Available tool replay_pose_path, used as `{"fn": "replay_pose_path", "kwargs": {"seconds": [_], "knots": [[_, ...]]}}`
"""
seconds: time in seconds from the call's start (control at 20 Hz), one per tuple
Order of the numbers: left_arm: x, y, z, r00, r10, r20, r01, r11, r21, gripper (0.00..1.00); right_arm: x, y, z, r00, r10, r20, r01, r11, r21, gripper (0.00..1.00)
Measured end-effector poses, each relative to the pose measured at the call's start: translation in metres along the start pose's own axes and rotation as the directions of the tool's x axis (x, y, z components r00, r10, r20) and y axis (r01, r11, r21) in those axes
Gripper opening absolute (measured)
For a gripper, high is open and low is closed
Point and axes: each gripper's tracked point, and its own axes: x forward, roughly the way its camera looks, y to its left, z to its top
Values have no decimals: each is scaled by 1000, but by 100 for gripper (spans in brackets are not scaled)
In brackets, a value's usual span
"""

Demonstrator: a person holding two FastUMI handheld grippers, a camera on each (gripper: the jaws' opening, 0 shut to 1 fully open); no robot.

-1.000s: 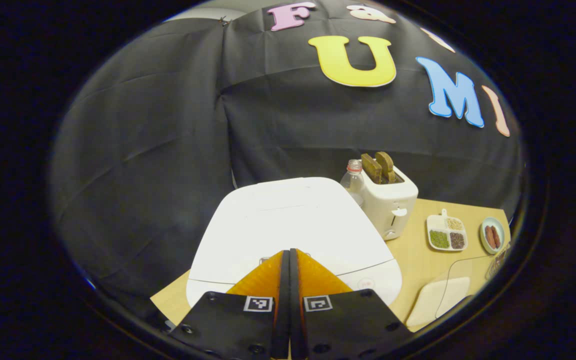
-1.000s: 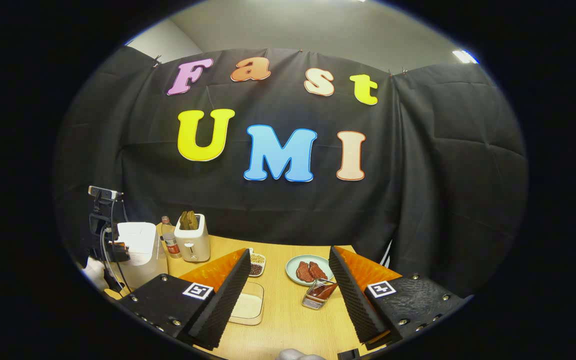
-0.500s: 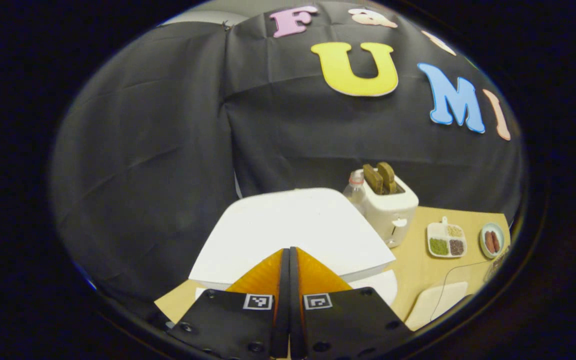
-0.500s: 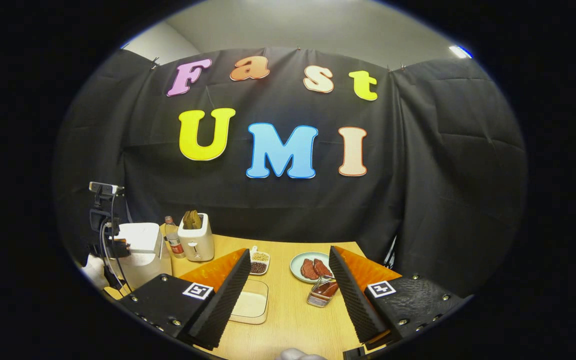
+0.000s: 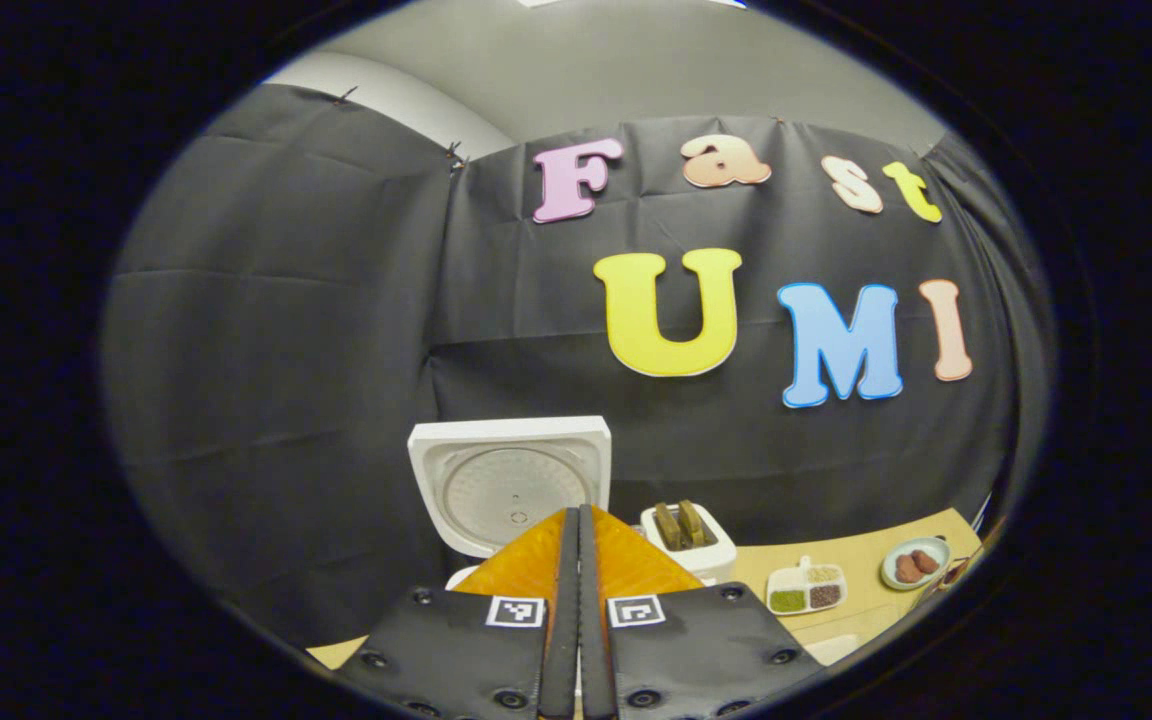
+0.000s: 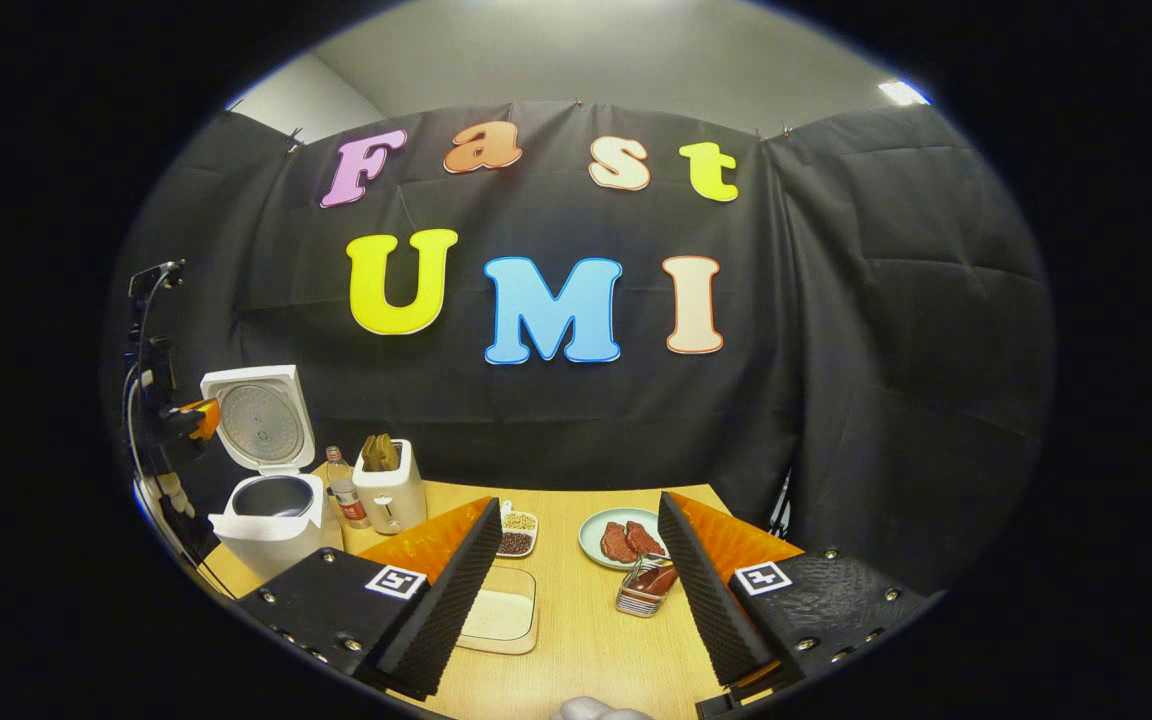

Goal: Close the left gripper, press the button to open the rice cooker; take a wooden spoon from the chopstick holder with the right hand, scoop a spoonful of rice and pour it into the rice cooker, then put the wooden spoon back into the chopstick holder.

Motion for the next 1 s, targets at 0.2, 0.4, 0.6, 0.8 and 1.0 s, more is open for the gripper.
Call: {"fn": "replay_pose_path", "kwargs": {"seconds": [0.2,0.4,0.6,0.8,1.0], "knots": [[-42,-30,0,993,-120,13,119,993,13,40,1,-10,-8,1000,-31,-4,31,1000,-6,96],[-82,-50,8,979,-198,53,197,980,33,99,0,-22,-17,997,-74,11,74,997,22,96],[-98,-67,2,965,-255,55,256,967,-8,99,3,-32,-39,996,-93,-4,93,994,55,96],[-102,-77,0,961,-274,37,275,961,-20,99,10,-44,-78,994,-101,-42,105,991,88,96],[-104,-93,-6,959,-283,16,283,959,-2,98,30,-63,-139,984,-100,-145,122,981,153,96]]}}
